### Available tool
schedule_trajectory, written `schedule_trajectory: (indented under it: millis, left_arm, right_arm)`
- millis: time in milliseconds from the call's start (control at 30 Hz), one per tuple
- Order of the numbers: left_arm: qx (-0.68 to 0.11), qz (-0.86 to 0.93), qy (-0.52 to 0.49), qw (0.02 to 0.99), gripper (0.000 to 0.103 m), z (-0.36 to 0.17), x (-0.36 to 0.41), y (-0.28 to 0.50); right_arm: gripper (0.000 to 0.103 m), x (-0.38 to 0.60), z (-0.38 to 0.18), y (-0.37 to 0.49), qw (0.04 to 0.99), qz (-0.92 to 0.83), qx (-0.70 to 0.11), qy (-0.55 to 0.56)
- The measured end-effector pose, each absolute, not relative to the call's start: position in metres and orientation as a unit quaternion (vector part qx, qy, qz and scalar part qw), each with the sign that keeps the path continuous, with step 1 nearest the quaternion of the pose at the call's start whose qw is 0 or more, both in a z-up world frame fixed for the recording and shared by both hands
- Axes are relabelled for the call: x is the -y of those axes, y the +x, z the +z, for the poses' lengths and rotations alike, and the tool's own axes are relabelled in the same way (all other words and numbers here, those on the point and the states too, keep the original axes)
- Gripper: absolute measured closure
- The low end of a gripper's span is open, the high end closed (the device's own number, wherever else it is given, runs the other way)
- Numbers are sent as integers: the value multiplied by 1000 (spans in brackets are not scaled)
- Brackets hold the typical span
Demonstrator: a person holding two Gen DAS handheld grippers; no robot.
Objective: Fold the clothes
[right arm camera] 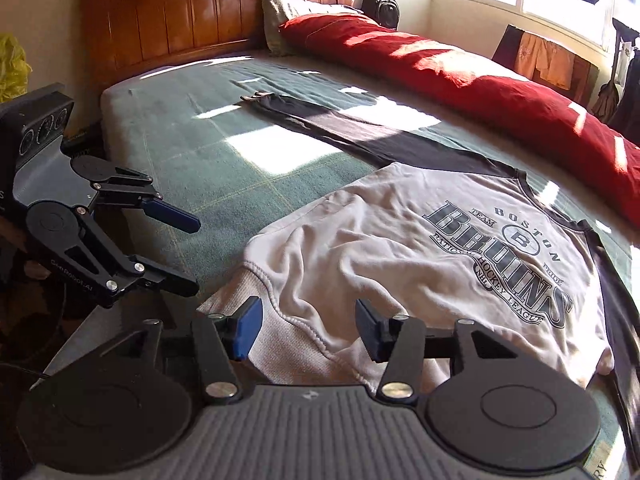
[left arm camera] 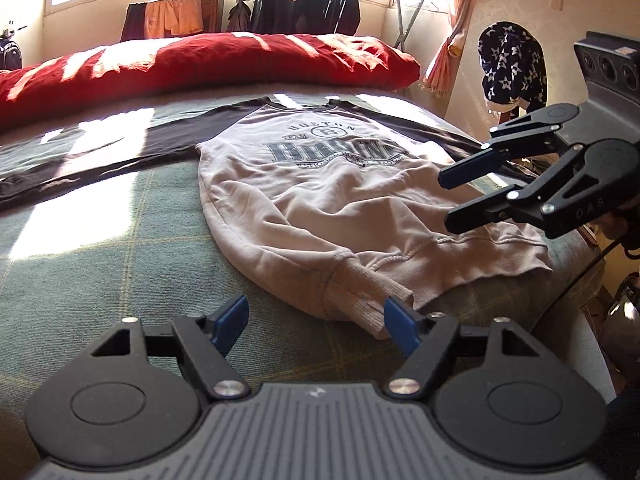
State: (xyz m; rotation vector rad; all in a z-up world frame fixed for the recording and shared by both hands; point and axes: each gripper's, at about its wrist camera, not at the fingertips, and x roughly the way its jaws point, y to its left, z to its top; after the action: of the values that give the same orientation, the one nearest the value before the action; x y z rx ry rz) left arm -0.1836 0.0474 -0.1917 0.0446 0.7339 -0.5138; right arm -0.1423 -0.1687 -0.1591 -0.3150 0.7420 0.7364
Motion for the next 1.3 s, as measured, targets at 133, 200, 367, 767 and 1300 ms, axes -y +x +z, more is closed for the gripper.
schedule_trajectory:
  millis: [133,200,367,767,1300]
  left_arm:
    - [-359,-234,15,903,27,-204,-31,-187]
    - [-359,-215,4,908,28,-211,-26,-184]
    - [-367,-164,-42,915,34,-229,-26,-169]
    - [-337,-124,-46,932,82,-214,-38,-164]
    - [-336,-116,-53,933,90,-230,-16,-164]
  right_arm:
    - [45,186,-159,-148,867,330,-351,-124]
    - [43,196,-161,-154,875,316,-350,-109]
    - [39,226,-172,-178,896,263,-347,-91]
    - [39,315,-212,-213,907,138,-395,-35]
    - [35,382,-261,-204,893,92,-398,187]
